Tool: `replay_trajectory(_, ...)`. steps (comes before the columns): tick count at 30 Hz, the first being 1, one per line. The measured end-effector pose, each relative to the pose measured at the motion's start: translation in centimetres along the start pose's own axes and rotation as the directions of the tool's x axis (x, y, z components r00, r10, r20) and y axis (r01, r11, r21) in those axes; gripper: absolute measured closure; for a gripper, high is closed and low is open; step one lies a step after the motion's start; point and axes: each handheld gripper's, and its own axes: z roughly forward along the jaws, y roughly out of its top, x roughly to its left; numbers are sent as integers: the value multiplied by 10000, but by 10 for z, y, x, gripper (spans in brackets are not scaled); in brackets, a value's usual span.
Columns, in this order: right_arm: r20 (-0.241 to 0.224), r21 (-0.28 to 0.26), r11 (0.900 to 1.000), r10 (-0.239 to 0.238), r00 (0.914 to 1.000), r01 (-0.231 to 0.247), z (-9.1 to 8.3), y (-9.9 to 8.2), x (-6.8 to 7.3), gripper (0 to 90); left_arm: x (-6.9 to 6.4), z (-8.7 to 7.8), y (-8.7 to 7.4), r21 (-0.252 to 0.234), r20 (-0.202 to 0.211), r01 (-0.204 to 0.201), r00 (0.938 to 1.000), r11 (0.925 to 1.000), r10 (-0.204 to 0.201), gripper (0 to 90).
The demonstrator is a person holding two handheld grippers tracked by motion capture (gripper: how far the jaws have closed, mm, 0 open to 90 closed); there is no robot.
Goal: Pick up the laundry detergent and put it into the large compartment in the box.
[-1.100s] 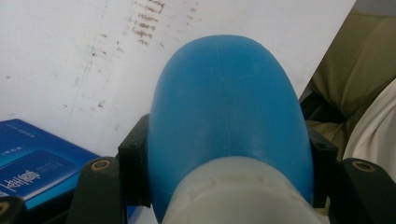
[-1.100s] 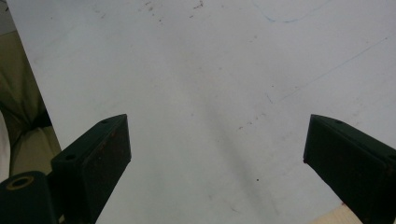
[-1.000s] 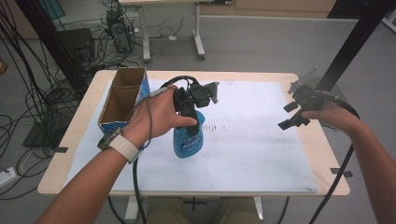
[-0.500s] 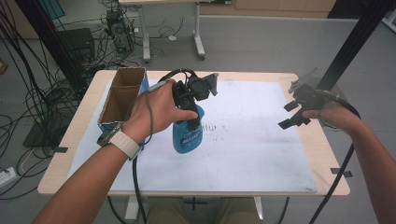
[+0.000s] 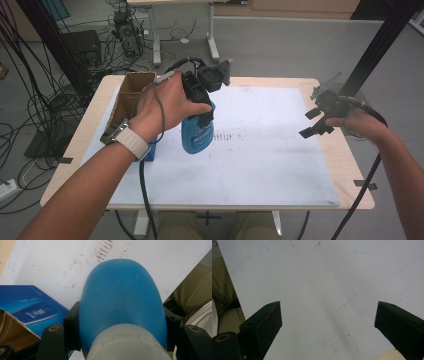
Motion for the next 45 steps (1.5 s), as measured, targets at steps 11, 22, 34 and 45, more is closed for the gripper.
replay_trajectory(11,110,22,10000,42,9999,-42,-4,-2,-4,72,18,-23,6,-255,-323,1352,9902,9905,-1360,374)
replay_trajectory(22,184,53,9999,85,9998,-86,-8,-2,-5,72,33,-36,11,-192,-589,2155,9746,9763,-2163,374)
replay_trajectory(34,231,70,9999,112,9997,-114,-10,-1,-6,72,55,-57,3,-628,-435,3149,9471,9470,-3179,374)
replay_trajectory(45,231,51,10000,20,9997,-21,-10,-1,-5,72,73,-67,-4,-507,-717,3633,9278,9303,-3663,374)
